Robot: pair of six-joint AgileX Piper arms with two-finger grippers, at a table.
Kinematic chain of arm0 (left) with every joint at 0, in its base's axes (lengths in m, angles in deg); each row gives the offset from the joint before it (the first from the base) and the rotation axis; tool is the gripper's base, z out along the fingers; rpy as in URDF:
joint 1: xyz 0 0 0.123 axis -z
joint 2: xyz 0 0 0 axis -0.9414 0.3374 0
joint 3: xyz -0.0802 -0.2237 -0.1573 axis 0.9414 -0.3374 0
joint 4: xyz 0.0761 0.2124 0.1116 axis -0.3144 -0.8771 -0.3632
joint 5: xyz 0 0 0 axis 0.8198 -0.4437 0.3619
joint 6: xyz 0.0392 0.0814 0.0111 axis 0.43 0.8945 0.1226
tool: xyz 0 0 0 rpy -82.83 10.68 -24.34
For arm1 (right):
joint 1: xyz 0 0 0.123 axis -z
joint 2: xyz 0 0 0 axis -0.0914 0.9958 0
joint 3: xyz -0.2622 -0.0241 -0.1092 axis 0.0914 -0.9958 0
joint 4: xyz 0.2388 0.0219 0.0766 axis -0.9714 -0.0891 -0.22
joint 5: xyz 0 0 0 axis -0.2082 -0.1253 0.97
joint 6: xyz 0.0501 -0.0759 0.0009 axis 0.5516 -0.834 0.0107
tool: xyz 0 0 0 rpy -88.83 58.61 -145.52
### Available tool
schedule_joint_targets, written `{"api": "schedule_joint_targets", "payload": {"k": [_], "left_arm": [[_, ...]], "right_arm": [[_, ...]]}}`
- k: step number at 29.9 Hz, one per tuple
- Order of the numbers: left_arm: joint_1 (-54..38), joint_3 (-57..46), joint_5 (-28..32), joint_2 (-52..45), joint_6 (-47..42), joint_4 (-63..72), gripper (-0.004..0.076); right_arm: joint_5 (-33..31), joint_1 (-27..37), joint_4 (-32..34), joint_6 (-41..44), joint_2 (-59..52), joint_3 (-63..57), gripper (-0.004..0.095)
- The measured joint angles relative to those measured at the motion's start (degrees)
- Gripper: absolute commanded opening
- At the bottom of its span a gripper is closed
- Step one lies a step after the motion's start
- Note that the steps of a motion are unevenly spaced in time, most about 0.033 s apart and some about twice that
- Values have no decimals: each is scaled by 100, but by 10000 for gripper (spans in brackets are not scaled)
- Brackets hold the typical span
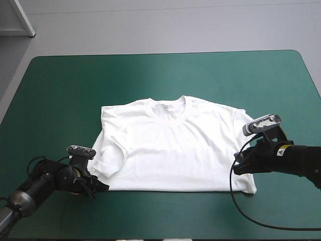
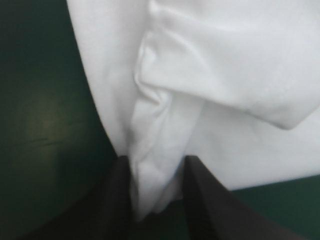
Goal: Fold the cloth
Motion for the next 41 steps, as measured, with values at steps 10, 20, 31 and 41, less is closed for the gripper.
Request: {"api": "schedule_joint_targets", "payload": {"k": [10, 20, 31, 41], "left_arm": [[0, 0, 53, 14, 131, 226, 19], [0, 0, 37, 14, 217, 200, 19], [5, 0, 42, 14, 217, 193, 19], [5, 0, 52, 14, 217, 184, 19]], "right_arm": [[163, 0, 491, 550, -45, -1217, 433], [682, 0, 871, 804, -28, -2005, 421], [1101, 0, 1091, 1007, 520, -2092, 414], [1233, 0, 1073, 971, 1341, -2032, -12]]}}
